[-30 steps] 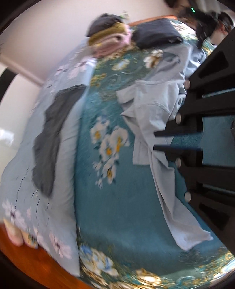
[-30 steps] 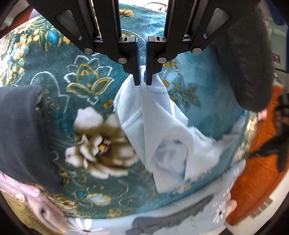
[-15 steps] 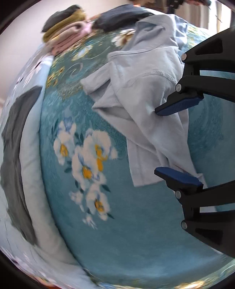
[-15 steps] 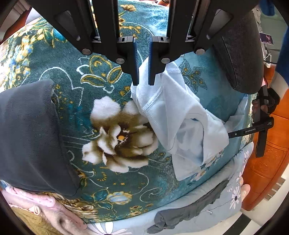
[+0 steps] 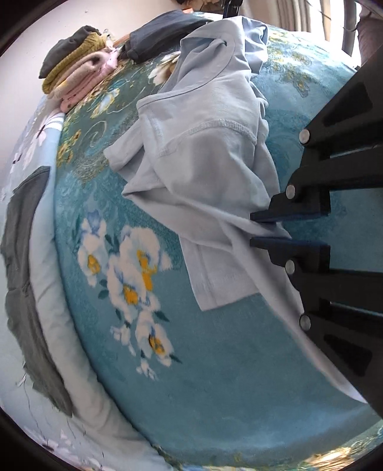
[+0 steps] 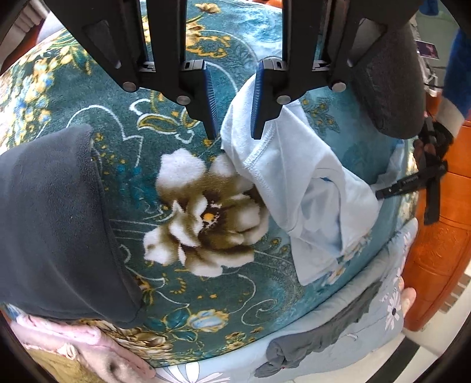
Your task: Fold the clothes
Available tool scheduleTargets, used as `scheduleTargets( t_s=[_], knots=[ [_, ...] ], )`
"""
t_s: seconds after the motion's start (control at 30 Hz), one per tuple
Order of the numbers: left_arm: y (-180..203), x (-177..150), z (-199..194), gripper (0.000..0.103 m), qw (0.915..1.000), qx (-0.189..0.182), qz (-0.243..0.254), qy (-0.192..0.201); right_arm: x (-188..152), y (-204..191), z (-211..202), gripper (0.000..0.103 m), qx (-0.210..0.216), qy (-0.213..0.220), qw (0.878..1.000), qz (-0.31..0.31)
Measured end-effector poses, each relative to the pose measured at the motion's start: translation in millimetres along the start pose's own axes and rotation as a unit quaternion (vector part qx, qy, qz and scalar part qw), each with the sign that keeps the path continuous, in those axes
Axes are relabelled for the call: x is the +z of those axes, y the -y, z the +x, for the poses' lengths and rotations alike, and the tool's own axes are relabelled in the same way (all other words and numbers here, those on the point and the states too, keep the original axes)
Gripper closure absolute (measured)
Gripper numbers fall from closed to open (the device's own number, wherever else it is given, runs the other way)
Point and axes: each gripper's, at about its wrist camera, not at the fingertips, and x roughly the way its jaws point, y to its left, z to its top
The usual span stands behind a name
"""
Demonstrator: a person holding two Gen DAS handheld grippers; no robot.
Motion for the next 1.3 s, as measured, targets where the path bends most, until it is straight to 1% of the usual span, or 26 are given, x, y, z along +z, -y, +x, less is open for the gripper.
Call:
scheduleTargets(
  t_s=[0.03, 0.07, 0.1, 0.17, 0.23, 0.33, 0.47, 0.57, 0.63, 0.67, 0.7, 0.8, 0.83, 0.87, 0.93, 1.0, 1.1, 1.2, 1.23, 1.27, 1.3],
  knots=[
    [-1.8, -3.5, -4.0, 0.094, 0.9999, -0.002, -0.008, 0.008, -1.3, -1.1, -2.5, 0.08, 0.011, 0.004, 1.0, -0.002],
    [-4.1, -6.7, -7.9, 0.094, 0.9998, -0.005, -0.015, 0.015, -2.0, -2.5, -4.1, 0.076, 0.015, 0.006, 1.0, -0.005],
    [-6.6, -10.4, -13.7, 0.095, 0.9994, -0.008, -0.023, 0.025, -1.9, -2.8, -5.2, 0.068, 0.016, 0.01, 1.0, -0.007],
    [-8.6, -15.1, -22.3, 0.095, 0.9983, -0.009, -0.038, 0.043, -0.6, -1.4, -6.1, 0.06, 0.014, 0.019, 1.0, -0.005],
    [-8.8, -16.0, -26.5, 0.095, 0.9972, -0.014, -0.051, 0.054, 2.9, 4.4, -4.0, 0.06, 0.017, 0.029, 0.999, 0.005],
    [-13.8, -21.9, -31.2, 0.095, 0.9961, -0.013, -0.066, 0.057, 10.7, 12.6, 12.1, 0.059, 0.041, 0.02, 0.999, 0.015],
    [-24.4, -33.7, -35.4, 0.095, 0.9942, -0.009, -0.09, 0.058, 17.9, 11.8, 28.6, 0.059, 0.076, 0.006, 0.997, 0.019],
    [-30.2, -42.8, -37.4, 0.095, 0.9934, -0.002, -0.1, 0.056, 14.5, -0.6, 24.7, 0.06, 0.095, 0.01, 0.995, 0.006],
    [-32.0, -45.1, -37.4, 0.095, 0.9932, 0.003, -0.103, 0.054, 10.5, -8.8, 20.5, 0.071, 0.096, 0.01, 0.995, -0.008],
    [-32.7, -45.8, -37.3, 0.095, 0.993, 0.004, -0.105, 0.053, 8.4, -12.4, 18.5, 0.091, 0.093, 0.009, 0.996, -0.015],
    [-33.0, -45.9, -37.3, 0.095, 0.993, 0.003, -0.106, 0.053, 7.2, -15.8, 17.3, 0.098, 0.087, 0.006, 0.996, -0.019],
    [-30.8, -42.6, -37.8, 0.092, 0.9934, -0.005, -0.101, 0.054, 5.7, -16.9, 11.6, 0.1, 0.1, 0.003, 0.995, -0.009],
    [-28.2, -40.3, -37.4, 0.083, 0.9943, -0.004, -0.093, 0.052, 6.7, -17.9, 8.8, 0.1, 0.088, 0.008, 0.996, -0.01],
    [-25.0, -37.6, -36.1, 0.067, 0.9954, -0.001, -0.083, 0.049, 7.4, -16.7, 6.4, 0.101, 0.08, 0.013, 0.997, -0.009],
    [-19.3, -31.8, -31.8, 0.052, 0.9973, 0.006, -0.061, 0.042, 11.6, -9.6, 2.9, 0.101, 0.069, 0.021, 0.997, 0.005],
    [-16.5, -25.5, -24.6, 0.052, 0.9984, 0.013, -0.045, 0.032, 14.6, -7.9, 3.3, 0.101, 0.058, 0.022, 0.998, 0.003],
    [-14.9, -17.0, -12.6, 0.052, 0.9991, 0.014, -0.036, 0.019, 14.0, -8.6, 3.0, 0.101, 0.053, 0.021, 0.998, 0.002],
    [-7.0, -10.6, -6.3, 0.056, 0.9995, 0.019, -0.021, 0.015, 13.7, -7.6, 3.5, 0.101, 0.047, 0.021, 0.999, 0.006],
    [-3.5, -9.2, -5.3, 0.071, 0.9996, 0.022, -0.014, 0.014, 13.7, -6.9, 3.7, 0.101, 0.045, 0.021, 0.999, 0.008],
    [0.0, -8.3, -4.9, 0.091, 0.9995, 0.028, -0.007, 0.012, 14.2, -6.5, 3.2, 0.101, 0.045, 0.023, 0.999, 0.01],
    [3.3, -8.0, -4.6, 0.099, 0.9992, 0.038, 0.0, 0.012, 14.9, -6.4, 1.7, 0.101, 0.044, 0.025, 0.999, 0.011]
  ],
)
